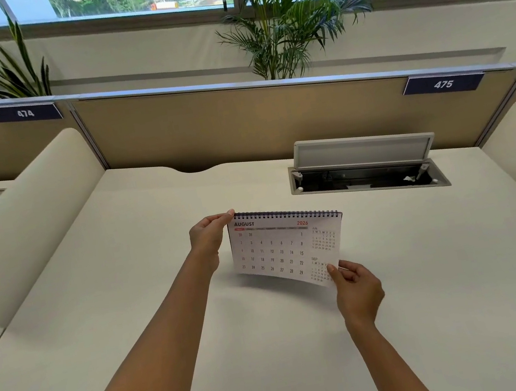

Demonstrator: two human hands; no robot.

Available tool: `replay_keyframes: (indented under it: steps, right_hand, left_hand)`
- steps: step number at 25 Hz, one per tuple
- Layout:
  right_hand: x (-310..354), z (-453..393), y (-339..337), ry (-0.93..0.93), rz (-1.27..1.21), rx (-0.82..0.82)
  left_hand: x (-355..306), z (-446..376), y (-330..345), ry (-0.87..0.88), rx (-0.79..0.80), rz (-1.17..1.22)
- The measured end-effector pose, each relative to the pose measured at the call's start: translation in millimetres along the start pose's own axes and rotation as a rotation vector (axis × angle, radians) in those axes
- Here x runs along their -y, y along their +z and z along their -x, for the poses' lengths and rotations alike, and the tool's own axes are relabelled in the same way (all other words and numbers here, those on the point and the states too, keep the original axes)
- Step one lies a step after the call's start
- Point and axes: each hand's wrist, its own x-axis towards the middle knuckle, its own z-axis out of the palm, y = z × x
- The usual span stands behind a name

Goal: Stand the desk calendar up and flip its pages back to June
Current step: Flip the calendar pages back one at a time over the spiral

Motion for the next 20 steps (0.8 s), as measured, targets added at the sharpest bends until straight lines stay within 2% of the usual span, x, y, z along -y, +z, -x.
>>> replay_keyframes:
  steps: [5, 13, 16, 20]
  right_hand:
    - [0.3, 1.5, -4.0, 0.016, -0.013, 0.045]
    - [6.8, 10.1, -11.9, -0.067, -0.044, 0.034]
    - [13.2, 6.1, -15.7, 0.055, -0.091, 0.081]
    - [30.8, 0.6, -25.1, 0.264, -0.257, 0.236]
  left_hand:
    - [0.8, -1.3, -1.2, 0.007, -0.007, -0.01]
    - [-1.0, 1.8, 0.4, -0.001, -0.003, 0.001]
    - [-0.8, 1.3, 0.2, -0.003, -0.001, -0.005]
    - [-0.3, 0.0, -3.0, -0.005, 0.021, -0.015]
